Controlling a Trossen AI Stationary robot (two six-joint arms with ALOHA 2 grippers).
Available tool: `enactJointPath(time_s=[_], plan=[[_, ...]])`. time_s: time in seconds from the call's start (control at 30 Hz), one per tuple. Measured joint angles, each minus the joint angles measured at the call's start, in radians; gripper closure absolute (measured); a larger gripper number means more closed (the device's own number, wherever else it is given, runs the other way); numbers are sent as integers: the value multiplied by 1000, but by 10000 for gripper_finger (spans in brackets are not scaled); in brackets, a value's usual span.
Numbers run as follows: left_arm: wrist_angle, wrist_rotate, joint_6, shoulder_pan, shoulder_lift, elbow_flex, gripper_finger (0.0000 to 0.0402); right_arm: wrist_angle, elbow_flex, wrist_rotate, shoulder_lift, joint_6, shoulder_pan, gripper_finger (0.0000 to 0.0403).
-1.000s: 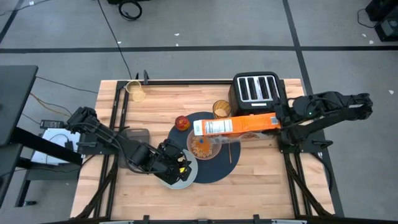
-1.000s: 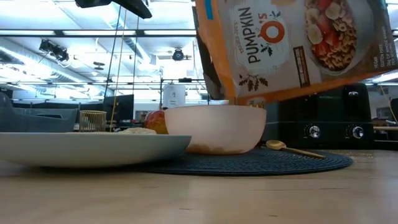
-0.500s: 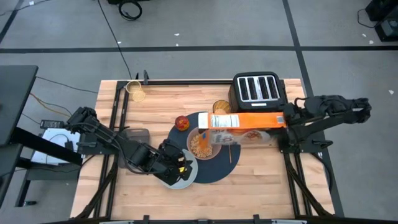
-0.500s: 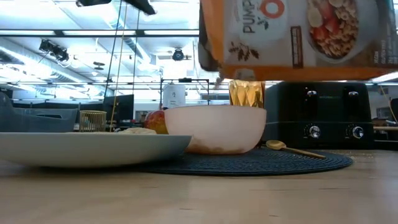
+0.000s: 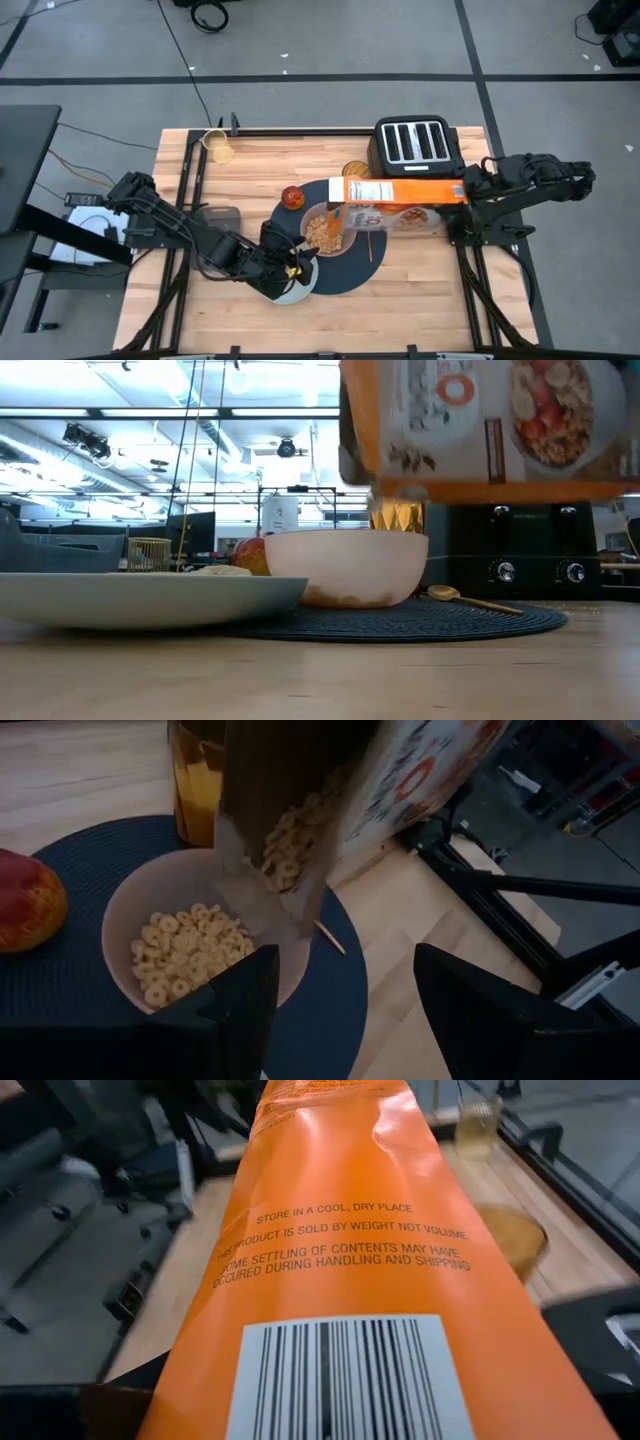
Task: Arrange a breakfast setting
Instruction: Pour the cereal from the cereal box into the orange bowl
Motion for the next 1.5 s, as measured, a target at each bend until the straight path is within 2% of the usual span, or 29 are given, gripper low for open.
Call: enactJointPath(time_s=[0.43, 1.5], plan=[[11, -7, 5, 23, 8, 0, 164, -39, 0, 3, 54, 14, 0, 113], [40, -17, 9, 39, 36, 0, 164, -37, 0, -18, 68, 9, 0, 114]])
